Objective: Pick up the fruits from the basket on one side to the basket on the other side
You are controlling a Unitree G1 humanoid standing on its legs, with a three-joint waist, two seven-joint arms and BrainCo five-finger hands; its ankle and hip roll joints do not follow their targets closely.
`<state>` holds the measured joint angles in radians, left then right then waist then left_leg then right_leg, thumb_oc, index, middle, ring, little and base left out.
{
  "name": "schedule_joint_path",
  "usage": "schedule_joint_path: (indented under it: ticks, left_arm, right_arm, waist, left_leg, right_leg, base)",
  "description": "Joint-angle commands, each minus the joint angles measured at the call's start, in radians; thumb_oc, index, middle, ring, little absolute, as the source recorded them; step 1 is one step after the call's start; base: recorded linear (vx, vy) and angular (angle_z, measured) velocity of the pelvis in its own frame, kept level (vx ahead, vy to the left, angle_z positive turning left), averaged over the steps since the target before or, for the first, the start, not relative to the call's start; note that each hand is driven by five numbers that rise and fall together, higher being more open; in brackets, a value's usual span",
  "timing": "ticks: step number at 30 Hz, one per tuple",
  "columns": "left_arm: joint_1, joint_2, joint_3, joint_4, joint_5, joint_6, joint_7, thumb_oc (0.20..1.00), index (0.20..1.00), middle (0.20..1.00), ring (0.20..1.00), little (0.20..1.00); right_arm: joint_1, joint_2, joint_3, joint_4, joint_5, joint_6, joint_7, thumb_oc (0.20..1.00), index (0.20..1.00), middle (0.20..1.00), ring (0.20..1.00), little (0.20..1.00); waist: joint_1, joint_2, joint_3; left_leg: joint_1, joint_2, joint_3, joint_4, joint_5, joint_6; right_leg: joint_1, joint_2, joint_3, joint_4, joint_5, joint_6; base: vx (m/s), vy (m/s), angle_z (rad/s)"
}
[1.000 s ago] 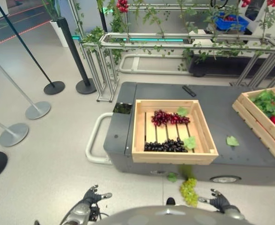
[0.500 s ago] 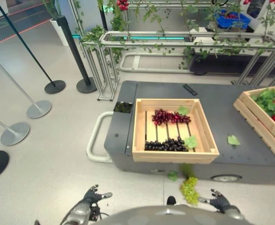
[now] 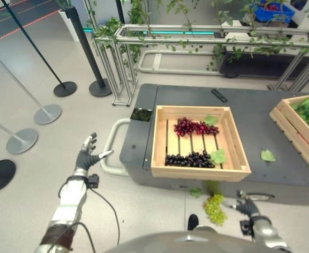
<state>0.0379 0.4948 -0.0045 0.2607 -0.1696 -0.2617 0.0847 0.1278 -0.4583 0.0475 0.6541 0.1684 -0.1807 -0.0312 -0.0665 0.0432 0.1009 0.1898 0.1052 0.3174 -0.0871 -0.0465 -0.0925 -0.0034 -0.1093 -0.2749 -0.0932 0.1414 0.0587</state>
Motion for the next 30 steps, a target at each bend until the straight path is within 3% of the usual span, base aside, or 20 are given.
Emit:
schedule_joint_path:
  ticks: [1, 7, 13, 23, 30]
  left_arm:
    - [-0.109, 0.081, 0.041, -0.065, 0.092, -0.061, 0.029, 1.000, 1.000, 1.000, 1.000, 1.000]
    - [-0.246, 0.128, 0.014, -0.134, 0.078, -0.071, 0.037, 1.000, 1.000, 1.000, 1.000, 1.000]
    - [-0.399, 0.195, -0.090, -0.134, 0.129, -0.049, 0.017, 1.000, 1.000, 1.000, 1.000, 1.000]
    - [-0.619, 0.225, -0.269, -0.054, 0.165, -0.037, 0.013, 1.000, 1.000, 1.000, 1.000, 1.000]
    - [-0.767, 0.276, -0.422, -0.018, 0.232, -0.025, -0.040, 1.000, 1.000, 1.000, 1.000, 1.000]
  right_arm:
    - [-0.113, -0.064, -0.070, -0.096, 0.011, -0.074, -0.025, 1.000, 1.000, 1.000, 1.000, 1.000]
    - [-0.146, -0.163, -0.160, -0.324, -0.003, -0.091, -0.033, 1.000, 1.000, 1.000, 1.000, 1.000]
    - [-0.198, -0.228, -0.198, -0.484, -0.008, -0.099, -0.029, 1.000, 1.000, 1.000, 1.000, 1.000]
    - [-0.340, -0.257, -0.161, -0.553, 0.051, -0.127, -0.043, 1.000, 1.000, 1.000, 1.000, 1.000]
    - [-0.394, -0.284, -0.141, -0.623, 0.056, -0.141, -0.043, 1.000, 1.000, 1.000, 1.000, 1.000]
  waist:
    - [-0.019, -0.050, 0.015]
    - [-0.035, -0.037, 0.042]
    - [-0.056, -0.016, 0.093]
    - [-0.071, 0.007, 0.178]
    - [-0.084, 0.020, 0.231]
  left_leg:
    - [-0.025, -0.013, -0.020, 0.000, 0.024, -0.010]
    - [-0.031, -0.013, -0.017, 0.001, 0.028, -0.009]
    - [-0.057, -0.009, -0.018, 0.007, 0.038, -0.010]
    - [-0.147, 0.006, -0.016, 0.063, 0.051, -0.010]
    - [-0.224, 0.013, -0.020, 0.114, 0.051, -0.012]
  right_leg:
    - [0.077, -0.078, -0.015, 0.071, -0.116, 0.107]
    - [0.061, -0.079, -0.012, 0.087, -0.120, 0.107]
    - [0.013, -0.081, 0.001, 0.134, -0.129, 0.106]
    - [-0.111, -0.084, 0.030, 0.222, -0.138, 0.103]
    - [-0.200, -0.091, 0.045, 0.290, -0.153, 0.101]
  base:
    - [0.00, 0.000, 0.00]
    - [-0.01, 0.001, 0.00]
    - [-0.05, 0.007, 0.00]
    - [-0.07, -0.002, -0.07]
    - [-0.02, -0.009, -0.02]
